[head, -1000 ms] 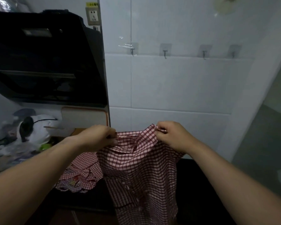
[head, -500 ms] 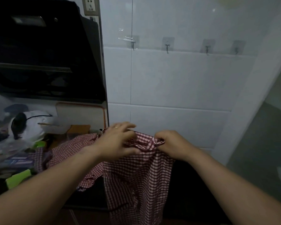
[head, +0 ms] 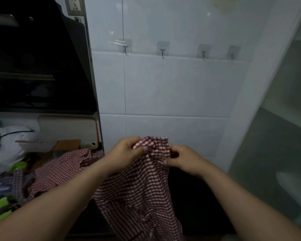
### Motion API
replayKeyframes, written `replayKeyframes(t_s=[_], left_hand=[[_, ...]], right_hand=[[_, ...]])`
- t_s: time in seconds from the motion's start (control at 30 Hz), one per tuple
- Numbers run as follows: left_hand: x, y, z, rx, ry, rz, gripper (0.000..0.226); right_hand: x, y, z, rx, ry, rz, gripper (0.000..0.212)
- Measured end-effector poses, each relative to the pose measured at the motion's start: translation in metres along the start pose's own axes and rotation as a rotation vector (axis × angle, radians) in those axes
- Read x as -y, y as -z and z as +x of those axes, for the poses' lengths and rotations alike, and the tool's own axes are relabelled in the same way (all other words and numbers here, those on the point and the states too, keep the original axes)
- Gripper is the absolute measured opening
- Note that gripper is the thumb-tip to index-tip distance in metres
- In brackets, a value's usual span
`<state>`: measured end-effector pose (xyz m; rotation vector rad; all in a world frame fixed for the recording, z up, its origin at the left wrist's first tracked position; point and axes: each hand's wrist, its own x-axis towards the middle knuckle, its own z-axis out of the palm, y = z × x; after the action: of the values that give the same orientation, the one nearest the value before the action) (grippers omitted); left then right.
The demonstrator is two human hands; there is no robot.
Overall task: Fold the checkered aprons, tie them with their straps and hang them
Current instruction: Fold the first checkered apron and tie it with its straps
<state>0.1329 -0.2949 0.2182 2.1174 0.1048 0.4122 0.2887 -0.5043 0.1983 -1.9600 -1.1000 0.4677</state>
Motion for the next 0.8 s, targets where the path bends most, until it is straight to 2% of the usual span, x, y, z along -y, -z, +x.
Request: replayKeyframes(t_s=[0.07, 0.27, 0.4, 0.63, 0.8], left_hand=[[-0.007, 0.005, -0.006, 0.008, 0.021, -0.048, 0.017], [-0.015, 0.014, -0.015, 0.122, 0.116, -0.155, 0.022], [-0.010, 0.021, -0.013, 0.125, 0.096, -0.040, 0.021], [-0.005, 0.021, -0.009, 0.072, 0.128, -0.034, 0.020], [0.000, 0.021, -0.008, 0.063, 0.124, 0.011, 0.026]], right_hand=[[-0.006, -0.002, 0.001, 0.019, -0.020, -0.006, 0.015], [0.012, -0.011, 0.009, -0.131, 0.061, 0.156, 0.012], [0.029, -0.014, 0.014, -0.188, 0.124, 0.178, 0.006], [0.032, -0.024, 0.014, -0.281, 0.132, 0.196, 0.020], [0.035, -0.021, 0.012, -0.306, 0.128, 0.135, 0.017]])
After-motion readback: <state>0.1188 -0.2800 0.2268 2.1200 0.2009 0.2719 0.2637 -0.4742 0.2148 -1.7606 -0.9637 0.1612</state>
